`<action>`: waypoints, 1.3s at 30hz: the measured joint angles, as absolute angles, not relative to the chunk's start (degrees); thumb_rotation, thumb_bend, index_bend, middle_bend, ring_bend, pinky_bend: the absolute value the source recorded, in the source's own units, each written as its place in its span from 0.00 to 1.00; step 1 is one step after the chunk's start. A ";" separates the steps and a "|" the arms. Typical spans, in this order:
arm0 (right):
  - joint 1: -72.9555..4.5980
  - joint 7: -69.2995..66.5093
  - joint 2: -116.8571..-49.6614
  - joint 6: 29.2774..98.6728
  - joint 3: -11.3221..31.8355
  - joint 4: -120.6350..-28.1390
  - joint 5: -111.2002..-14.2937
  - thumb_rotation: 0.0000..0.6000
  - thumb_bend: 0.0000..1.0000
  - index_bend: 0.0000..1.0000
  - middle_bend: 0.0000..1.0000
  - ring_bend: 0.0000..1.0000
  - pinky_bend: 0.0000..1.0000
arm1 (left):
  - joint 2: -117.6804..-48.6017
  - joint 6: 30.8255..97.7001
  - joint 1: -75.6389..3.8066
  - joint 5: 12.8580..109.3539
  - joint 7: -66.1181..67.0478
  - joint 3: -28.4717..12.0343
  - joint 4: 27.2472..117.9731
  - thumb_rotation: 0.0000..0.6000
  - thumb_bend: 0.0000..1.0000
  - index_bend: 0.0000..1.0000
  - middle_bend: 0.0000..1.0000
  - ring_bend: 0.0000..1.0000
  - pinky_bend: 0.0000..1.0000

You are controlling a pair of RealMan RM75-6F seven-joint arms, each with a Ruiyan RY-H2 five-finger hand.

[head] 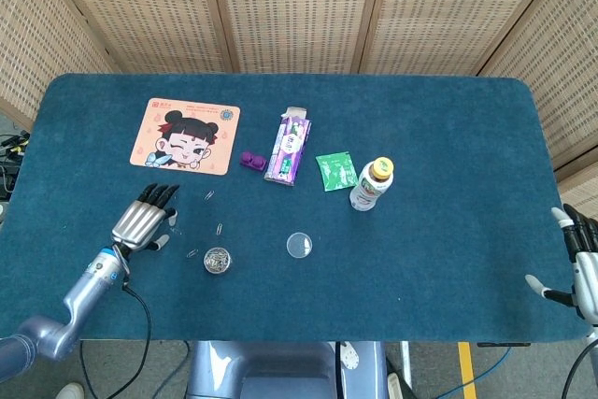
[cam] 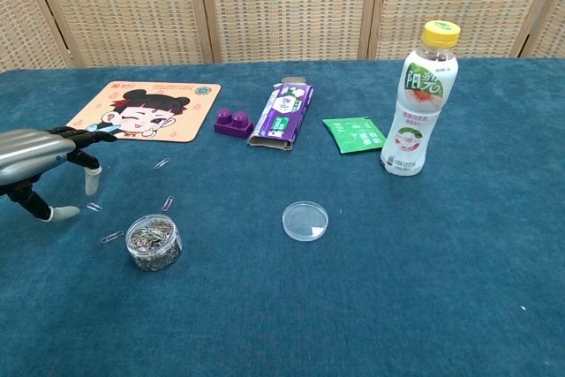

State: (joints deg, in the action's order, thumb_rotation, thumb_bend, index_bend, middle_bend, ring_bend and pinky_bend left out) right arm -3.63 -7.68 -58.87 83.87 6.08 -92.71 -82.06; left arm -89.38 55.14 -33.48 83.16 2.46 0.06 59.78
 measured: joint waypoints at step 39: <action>-3.81 -8.08 -58.53 83.23 5.94 -92.67 -81.91 1.00 0.00 0.00 0.00 0.00 0.00 | -93.59 52.56 -33.93 81.49 3.18 -0.53 56.34 1.00 0.42 0.53 0.00 0.00 0.00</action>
State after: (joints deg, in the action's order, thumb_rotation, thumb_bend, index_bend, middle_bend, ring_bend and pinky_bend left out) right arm -3.81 -8.08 -58.53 83.23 5.94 -92.67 -81.91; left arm -93.59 52.56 -33.93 81.49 3.18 -0.53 56.34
